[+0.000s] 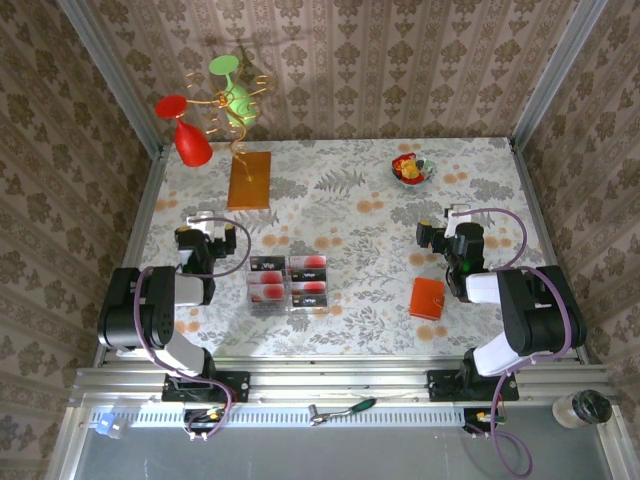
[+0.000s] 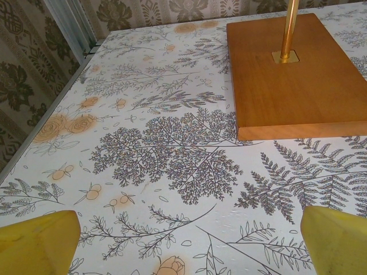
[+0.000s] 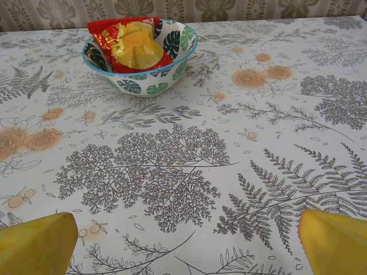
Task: Put the credit cards into the card holder
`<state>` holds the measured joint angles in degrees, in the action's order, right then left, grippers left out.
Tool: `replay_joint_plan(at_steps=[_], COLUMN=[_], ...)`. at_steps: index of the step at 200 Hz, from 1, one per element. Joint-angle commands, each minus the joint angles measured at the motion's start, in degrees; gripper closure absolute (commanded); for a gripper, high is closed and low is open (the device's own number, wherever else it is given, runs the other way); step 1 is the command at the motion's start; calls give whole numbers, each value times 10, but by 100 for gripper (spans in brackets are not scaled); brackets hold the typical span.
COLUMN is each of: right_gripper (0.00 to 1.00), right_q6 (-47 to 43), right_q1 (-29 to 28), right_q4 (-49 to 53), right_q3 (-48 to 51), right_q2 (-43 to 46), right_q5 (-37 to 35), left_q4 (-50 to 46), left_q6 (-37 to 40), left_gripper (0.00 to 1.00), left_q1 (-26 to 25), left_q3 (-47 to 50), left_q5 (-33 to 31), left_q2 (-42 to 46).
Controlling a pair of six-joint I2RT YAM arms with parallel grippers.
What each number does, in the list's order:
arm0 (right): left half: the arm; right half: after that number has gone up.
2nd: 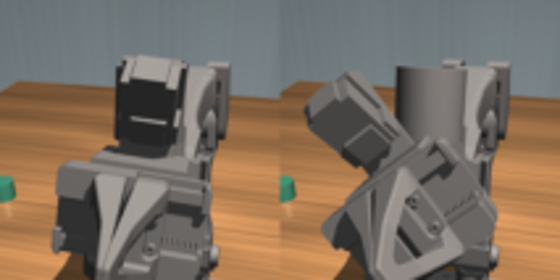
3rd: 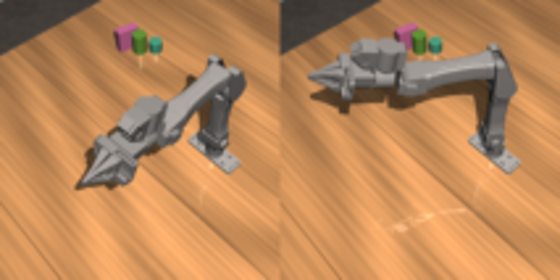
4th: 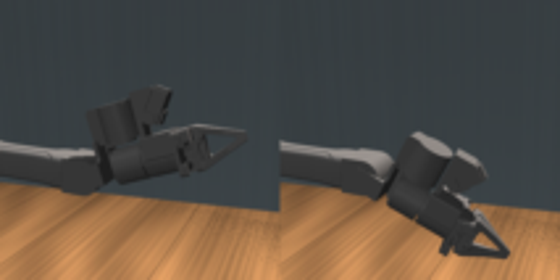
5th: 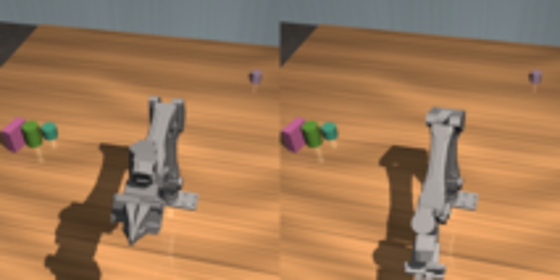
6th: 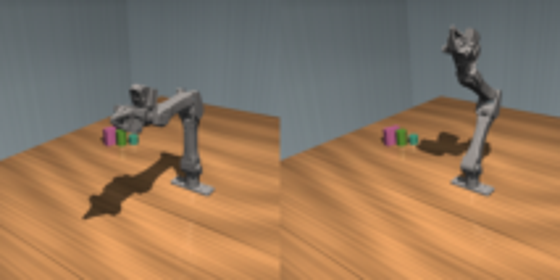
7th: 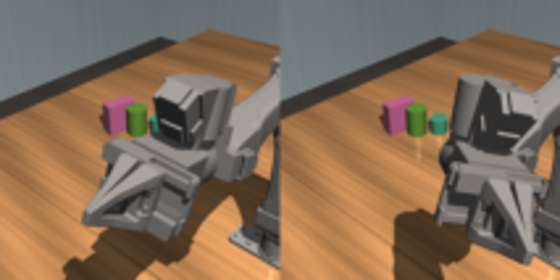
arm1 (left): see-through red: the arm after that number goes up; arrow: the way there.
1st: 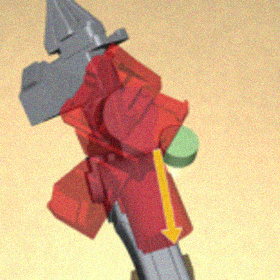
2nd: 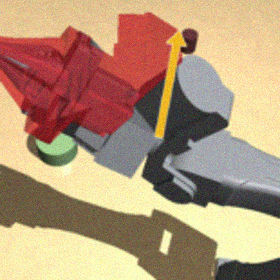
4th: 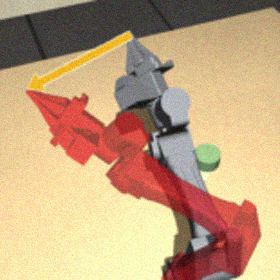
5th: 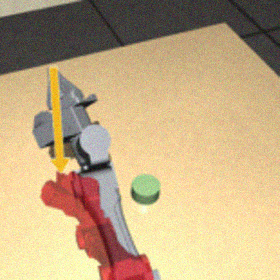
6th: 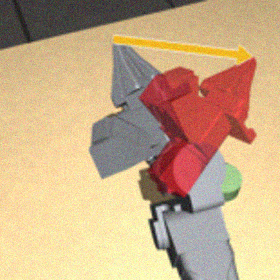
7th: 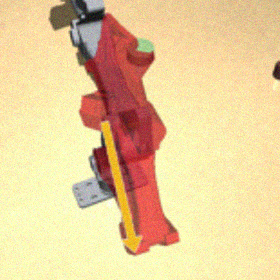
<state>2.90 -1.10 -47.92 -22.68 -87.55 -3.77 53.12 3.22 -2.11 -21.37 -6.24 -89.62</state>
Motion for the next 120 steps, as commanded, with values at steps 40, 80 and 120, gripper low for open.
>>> replay_joint_plan(at_steps=[40, 80, 120], right_gripper=[0, 0, 0], right_q6=[-10, -9, -1], right_q1=[3, 5, 6], right_q4=[2, 0, 111], right_q3=[-13, -12, -48], right_q2=[-3, -1, 57], right_q5=[11, 14, -7], left_q4=[0, 4, -114], left_q6=[-4, -3, -20], left_gripper=[0, 0, 0], left_q1=[3, 2, 5], left_q3=[-9, -7, -46], left_q5=[1, 1, -32], left_q2=[3, 4, 62])
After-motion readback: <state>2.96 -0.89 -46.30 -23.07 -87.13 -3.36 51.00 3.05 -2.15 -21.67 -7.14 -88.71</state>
